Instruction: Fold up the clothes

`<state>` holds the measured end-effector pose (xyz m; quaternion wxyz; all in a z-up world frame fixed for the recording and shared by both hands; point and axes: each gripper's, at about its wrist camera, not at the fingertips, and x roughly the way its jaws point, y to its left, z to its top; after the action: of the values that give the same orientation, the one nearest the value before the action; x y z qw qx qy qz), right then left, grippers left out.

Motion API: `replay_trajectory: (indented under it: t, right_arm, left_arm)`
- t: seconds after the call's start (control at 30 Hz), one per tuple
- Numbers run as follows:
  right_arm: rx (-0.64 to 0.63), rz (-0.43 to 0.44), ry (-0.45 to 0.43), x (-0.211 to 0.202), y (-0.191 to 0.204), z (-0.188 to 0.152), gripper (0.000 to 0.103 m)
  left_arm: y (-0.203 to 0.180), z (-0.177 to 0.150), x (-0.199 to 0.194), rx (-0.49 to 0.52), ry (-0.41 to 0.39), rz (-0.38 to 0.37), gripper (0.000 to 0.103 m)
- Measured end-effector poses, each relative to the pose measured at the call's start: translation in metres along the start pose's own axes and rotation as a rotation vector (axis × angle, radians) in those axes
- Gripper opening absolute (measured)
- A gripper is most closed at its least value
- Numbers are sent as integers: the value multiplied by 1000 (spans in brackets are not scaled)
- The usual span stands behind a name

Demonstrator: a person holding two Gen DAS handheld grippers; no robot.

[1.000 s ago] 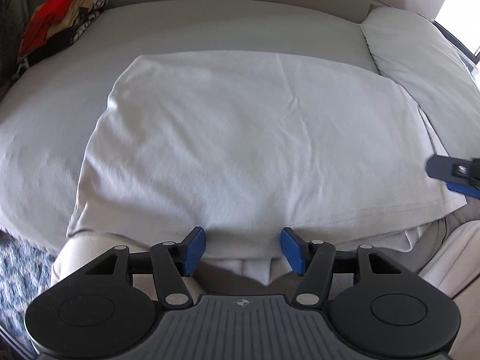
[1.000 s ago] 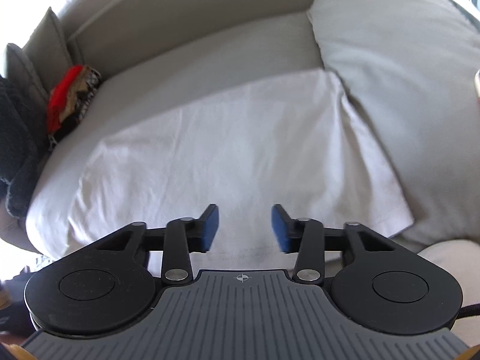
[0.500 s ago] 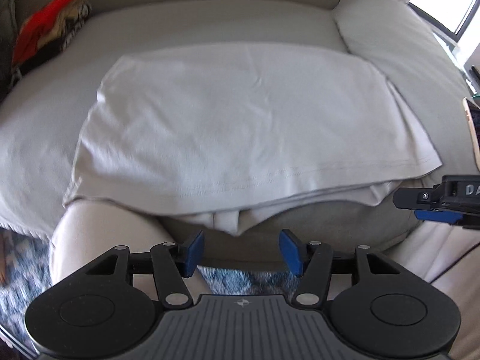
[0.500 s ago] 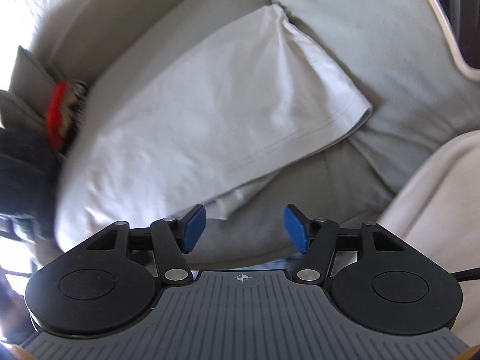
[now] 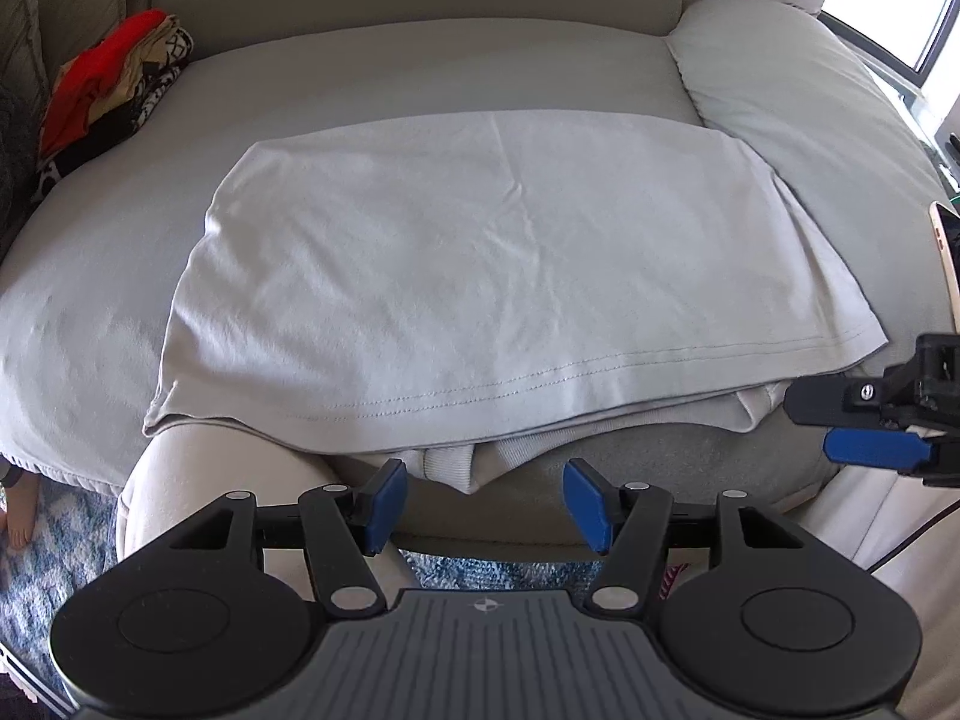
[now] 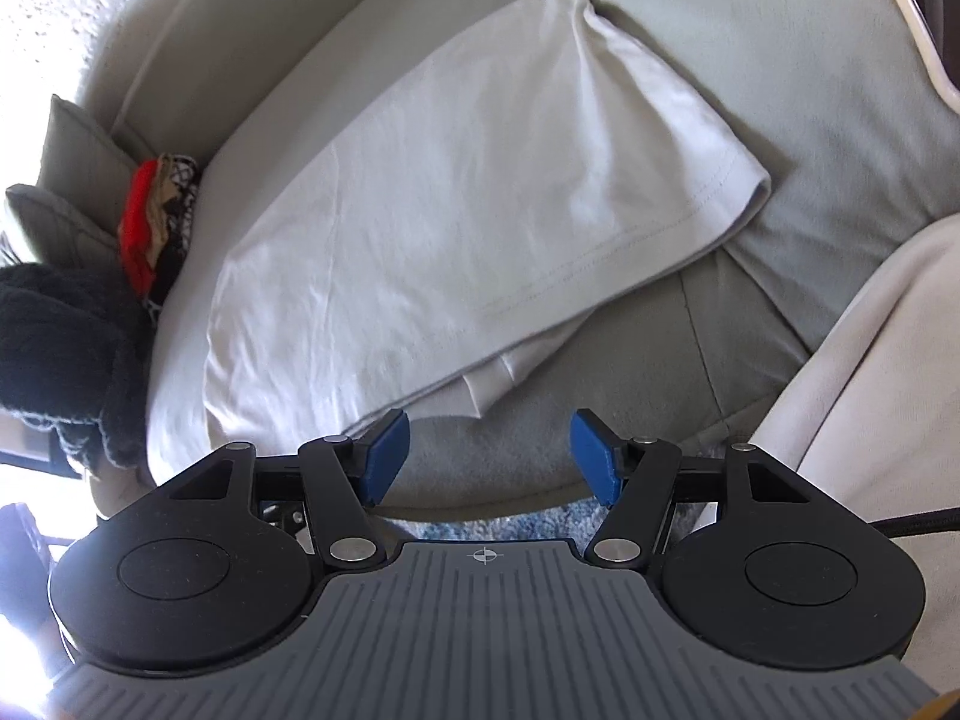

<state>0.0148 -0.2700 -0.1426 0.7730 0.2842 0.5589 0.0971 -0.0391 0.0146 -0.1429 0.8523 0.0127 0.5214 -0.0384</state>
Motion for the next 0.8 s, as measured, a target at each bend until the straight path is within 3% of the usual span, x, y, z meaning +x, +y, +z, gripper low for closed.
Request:
replay_trajectory:
  t: [0.8]
  right_arm:
    - [-3,-20,39,12,15,-8,65]
  left_arm:
    - [12,-4,-1,-16,-27,-20,61]
